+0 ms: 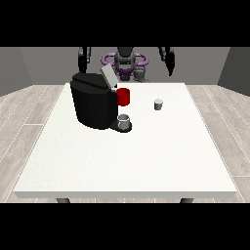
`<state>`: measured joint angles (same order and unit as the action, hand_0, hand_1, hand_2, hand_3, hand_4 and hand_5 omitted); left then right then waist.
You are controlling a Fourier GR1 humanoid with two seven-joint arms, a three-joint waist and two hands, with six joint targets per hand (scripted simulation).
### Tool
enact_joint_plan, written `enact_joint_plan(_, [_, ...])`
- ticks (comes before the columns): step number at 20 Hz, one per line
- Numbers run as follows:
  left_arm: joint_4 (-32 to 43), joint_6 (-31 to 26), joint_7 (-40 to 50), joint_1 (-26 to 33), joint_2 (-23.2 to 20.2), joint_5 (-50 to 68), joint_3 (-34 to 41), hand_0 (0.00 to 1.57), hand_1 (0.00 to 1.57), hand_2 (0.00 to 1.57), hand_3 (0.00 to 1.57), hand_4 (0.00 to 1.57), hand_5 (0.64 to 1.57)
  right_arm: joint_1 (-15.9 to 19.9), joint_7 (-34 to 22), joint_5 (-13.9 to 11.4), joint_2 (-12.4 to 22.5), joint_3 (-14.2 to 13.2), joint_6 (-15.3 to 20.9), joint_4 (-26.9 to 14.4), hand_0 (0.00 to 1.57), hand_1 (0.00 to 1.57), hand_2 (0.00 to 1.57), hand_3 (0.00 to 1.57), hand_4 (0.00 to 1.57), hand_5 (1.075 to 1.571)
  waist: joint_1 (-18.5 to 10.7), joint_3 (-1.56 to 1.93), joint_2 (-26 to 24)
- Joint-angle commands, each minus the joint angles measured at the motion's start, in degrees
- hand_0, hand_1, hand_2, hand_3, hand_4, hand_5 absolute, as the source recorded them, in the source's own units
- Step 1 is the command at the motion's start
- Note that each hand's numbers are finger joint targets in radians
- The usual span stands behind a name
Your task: Insert the coffee pod into the coffee machine and close the lid
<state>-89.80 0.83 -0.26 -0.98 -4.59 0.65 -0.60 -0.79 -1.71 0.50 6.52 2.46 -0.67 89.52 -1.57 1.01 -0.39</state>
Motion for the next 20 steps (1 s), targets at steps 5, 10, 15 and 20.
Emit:
enact_joint_plan(5, [-2.05, -6.05, -4.42, 1.90, -3.18, 1.44, 0.50, 0.00, 0.00, 0.00, 0.00, 0.21, 1.571, -2.17, 2.07, 1.51, 0.49, -2.36, -1.73, -2.29, 0.00, 0.00, 0.00, 0.00, 0.13, 1.571, 1.43, -1.01, -2.61])
enact_joint_plan(10, [1.00, -3.43, -3.74, -1.23, -7.37, -5.95, 1.00, 0.00, 0.00, 0.00, 0.00, 0.00, 1.571, -0.47, 7.23, 1.39, -3.47, -5.44, 5.26, 0.06, 0.00, 0.00, 0.00, 0.00, 0.09, 1.571, 5.14, -0.99, -1.55])
enact_joint_plan(15, [9.63, -5.96, 0.40, -8.30, -9.84, -3.80, 5.04, 0.00, 0.00, 0.00, 0.00, 0.00, 1.571, -1.16, 6.88, -1.15, -5.75, -1.22, 6.75, 2.65, 0.00, 0.00, 0.00, 0.00, 0.22, 1.571, 9.06, -1.02, 1.51])
enact_joint_plan(20, [19.11, -9.67, -5.17, -13.47, -13.42, -4.94, 6.96, 0.00, 0.00, 0.00, 0.00, 0.00, 1.571, 4.13, 7.06, 0.31, -5.54, -2.66, 6.55, 2.44, 0.00, 0.00, 0.00, 0.00, 0.13, 1.571, 8.68, -1.02, 6.28])
